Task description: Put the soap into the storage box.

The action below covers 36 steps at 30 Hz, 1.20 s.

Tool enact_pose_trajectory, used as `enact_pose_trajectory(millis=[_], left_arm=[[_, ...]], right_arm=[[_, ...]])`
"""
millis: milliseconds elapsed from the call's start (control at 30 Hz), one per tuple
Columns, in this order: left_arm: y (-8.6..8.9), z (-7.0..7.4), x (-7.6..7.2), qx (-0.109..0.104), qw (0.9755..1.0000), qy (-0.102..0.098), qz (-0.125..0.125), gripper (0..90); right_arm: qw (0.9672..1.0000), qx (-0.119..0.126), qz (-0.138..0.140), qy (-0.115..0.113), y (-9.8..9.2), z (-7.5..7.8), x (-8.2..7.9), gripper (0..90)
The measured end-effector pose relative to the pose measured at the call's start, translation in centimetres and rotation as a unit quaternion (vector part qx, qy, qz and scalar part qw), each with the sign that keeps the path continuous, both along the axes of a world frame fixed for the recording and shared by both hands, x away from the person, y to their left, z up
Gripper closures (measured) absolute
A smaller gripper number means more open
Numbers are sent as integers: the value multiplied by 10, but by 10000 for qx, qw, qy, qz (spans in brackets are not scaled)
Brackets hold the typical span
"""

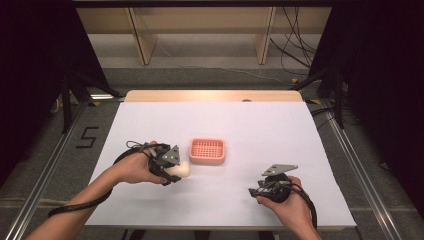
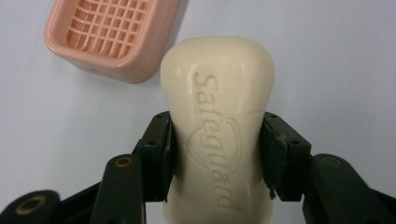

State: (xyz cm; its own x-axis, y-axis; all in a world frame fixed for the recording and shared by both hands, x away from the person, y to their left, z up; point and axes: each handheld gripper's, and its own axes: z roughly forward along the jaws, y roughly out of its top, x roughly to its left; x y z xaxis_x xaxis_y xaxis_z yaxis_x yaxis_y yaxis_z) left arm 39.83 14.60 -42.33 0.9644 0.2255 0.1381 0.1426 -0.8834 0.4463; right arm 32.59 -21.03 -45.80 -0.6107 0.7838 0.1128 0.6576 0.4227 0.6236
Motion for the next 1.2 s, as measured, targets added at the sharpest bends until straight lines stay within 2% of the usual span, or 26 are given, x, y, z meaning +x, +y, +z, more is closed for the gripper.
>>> enact_pose_trajectory(millis=[67, 167, 200, 233, 267, 300, 433, 467, 533, 600, 633, 667, 700, 767, 833, 867, 1000, 1033, 1067, 1133, 1167, 1200], left_arm=[[-1, 0, 0, -93, 9999, 4, 50, 492], [-2, 1, 2, -26, 10000, -37, 13, 492], [-3, -1, 2, -148, 9998, -28, 107, 492], [-3, -1, 2, -148, 9998, -28, 107, 492], [-2, 1, 4, -71, 10000, -38, 50, 492], [-2, 1, 4, -71, 10000, -38, 50, 492], [-3, 1, 6, -67, 10000, -61, 33, 492], [-3, 2, 7, -71, 10000, -38, 56, 492], [-2, 3, 8, -57, 10000, -49, 54, 492], [-2, 3, 9, -73, 9999, -53, 77, 492], [-3, 2, 8, -172, 9997, -41, 147, 492], [-2, 4, 10, -70, 10000, -36, 58, 492], [-2, 4, 11, -77, 9999, -44, 58, 492], [-2, 4, 11, -67, 10000, -24, 62, 492], [-2, 6, 13, -44, 10000, -48, 44, 492], [-3, 5, 13, -119, 9999, -79, 83, 492], [-4, 6, 14, -117, 9999, -45, 94, 492], [-5, 6, 14, -110, 9999, -65, 79, 492], [-6, 6, 14, -210, 9997, -67, 117, 492], [-7, 6, 15, -261, 9995, -71, 164, 492], [-7, 6, 15, -261, 9995, -71, 164, 492], [-7, 7, 17, -121, 9998, -126, 49, 492]], right_arm=[[10000, 7, 1, 6, 0, 0, 0, 532], [10000, 16, -15, 41, 0, 0, -1, 532], [10000, -3, 22, -1, 0, 0, 0, 532], [10000, -3, 22, -1, 0, 0, 0, 532], [9999, 2, -61, 149, 1, 1, -2, 532], [9997, -10, -109, 203, 1, 2, -2, 532], [9997, 0, -104, 220, 1, 1, -2, 532], [10000, -9, -13, 80, 0, 1, -1, 532], [10000, -15, 30, 2, 0, 0, 0, 532], [10000, 9, -8, 48, 0, 1, -1, 532], [10000, 5, -5, 40, 0, 1, -1, 532], [10000, -9, 12, 24, 0, 0, 0, 533], [9999, 12, -36, 119, 1, 1, -1, 534], [9999, 38, -58, 112, 1, 1, -2, 534], [10000, 20, -10, 11, 1, 1, -1, 534], [10000, 19, -10, 7, 1, 1, -1, 534], [10000, 42, -30, 10, 1, 1, -1, 533], [9999, 8, 48, -107, -1, 0, 0, 532], [10000, 29, 39, -85, 0, 0, 0, 532], [10000, 46, -18, -6, 0, 1, -1, 532], [10000, 46, -18, -6, 0, 1, -1, 532], [10000, 45, -10, -6, 0, 1, -1, 533]])
